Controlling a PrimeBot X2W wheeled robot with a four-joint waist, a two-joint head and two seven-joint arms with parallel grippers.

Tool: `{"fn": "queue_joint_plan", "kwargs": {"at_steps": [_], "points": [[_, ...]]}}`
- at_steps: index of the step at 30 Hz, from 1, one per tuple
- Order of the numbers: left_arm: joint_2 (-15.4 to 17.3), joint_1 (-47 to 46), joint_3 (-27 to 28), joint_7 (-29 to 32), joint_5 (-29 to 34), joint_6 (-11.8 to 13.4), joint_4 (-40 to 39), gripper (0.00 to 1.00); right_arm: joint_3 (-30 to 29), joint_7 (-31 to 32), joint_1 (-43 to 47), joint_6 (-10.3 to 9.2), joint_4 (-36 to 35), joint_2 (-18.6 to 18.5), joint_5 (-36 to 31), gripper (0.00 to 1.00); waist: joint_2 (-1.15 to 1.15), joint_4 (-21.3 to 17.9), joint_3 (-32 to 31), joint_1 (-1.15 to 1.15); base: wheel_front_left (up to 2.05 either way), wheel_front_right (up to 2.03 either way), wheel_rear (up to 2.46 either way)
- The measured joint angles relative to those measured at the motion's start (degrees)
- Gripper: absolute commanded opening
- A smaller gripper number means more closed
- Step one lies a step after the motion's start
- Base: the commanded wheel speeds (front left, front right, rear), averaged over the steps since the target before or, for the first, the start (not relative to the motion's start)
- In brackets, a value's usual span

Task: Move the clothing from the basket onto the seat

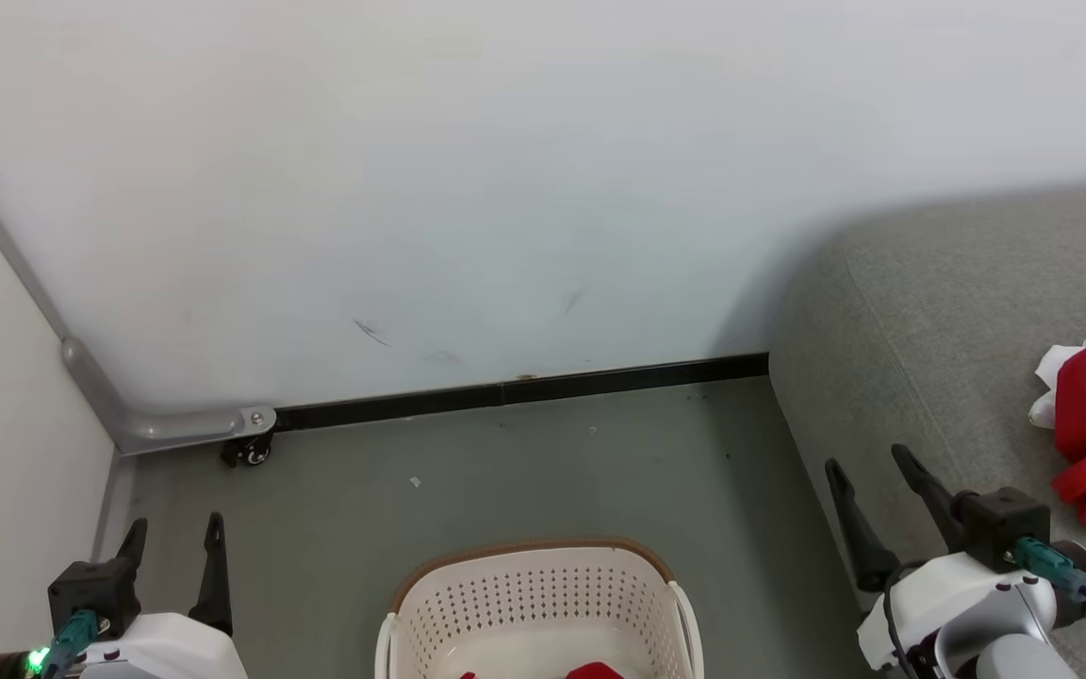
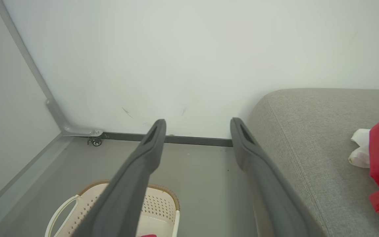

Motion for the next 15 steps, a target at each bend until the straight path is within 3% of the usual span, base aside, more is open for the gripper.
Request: {"fn": "queue_joint_plan", "kwargs": {"at_steps": [15], "points": [[1.0,1.3,-0.5,1.7,-0.1,0.7,-0.9,1.00,-0.1,1.8,2.9,0.00,-3.2,0.3,0.4,1.00,0.00,1.5,-1.1,0.00,0.00,0.00,0.00]]}}
